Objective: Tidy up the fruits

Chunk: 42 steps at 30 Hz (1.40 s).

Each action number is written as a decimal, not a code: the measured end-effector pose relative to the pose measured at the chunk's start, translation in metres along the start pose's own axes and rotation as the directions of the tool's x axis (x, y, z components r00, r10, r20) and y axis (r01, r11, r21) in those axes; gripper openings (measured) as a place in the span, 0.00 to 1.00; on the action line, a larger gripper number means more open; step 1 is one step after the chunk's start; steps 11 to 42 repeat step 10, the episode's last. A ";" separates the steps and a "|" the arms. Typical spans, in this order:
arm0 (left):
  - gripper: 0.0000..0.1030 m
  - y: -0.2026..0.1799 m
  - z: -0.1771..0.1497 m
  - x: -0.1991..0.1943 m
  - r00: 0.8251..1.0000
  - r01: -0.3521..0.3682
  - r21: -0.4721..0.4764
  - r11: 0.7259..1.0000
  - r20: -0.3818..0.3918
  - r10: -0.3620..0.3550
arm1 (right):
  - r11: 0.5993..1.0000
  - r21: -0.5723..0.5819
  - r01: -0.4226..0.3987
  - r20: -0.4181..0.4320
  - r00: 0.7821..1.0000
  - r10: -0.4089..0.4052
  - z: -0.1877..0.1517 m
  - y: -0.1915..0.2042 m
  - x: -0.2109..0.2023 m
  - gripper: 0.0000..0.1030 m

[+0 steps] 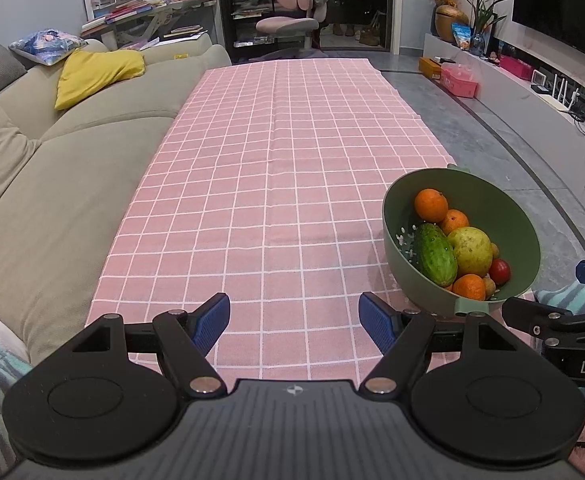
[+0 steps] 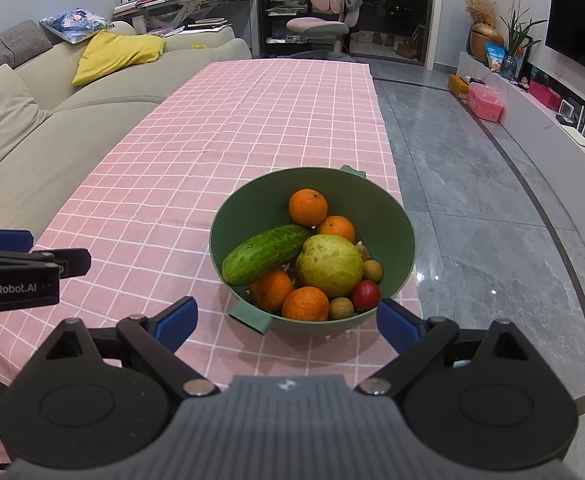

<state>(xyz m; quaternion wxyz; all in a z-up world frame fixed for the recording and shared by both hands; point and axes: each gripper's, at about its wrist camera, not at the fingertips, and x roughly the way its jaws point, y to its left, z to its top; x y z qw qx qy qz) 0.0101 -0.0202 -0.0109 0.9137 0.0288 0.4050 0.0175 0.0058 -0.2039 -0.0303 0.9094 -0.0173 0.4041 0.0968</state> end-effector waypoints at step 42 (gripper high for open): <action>0.84 0.000 0.000 -0.001 1.000 0.000 0.000 1.000 0.005 0.000 | 1.000 0.003 -0.005 0.002 1.000 0.005 0.001 -0.001 -0.002 0.90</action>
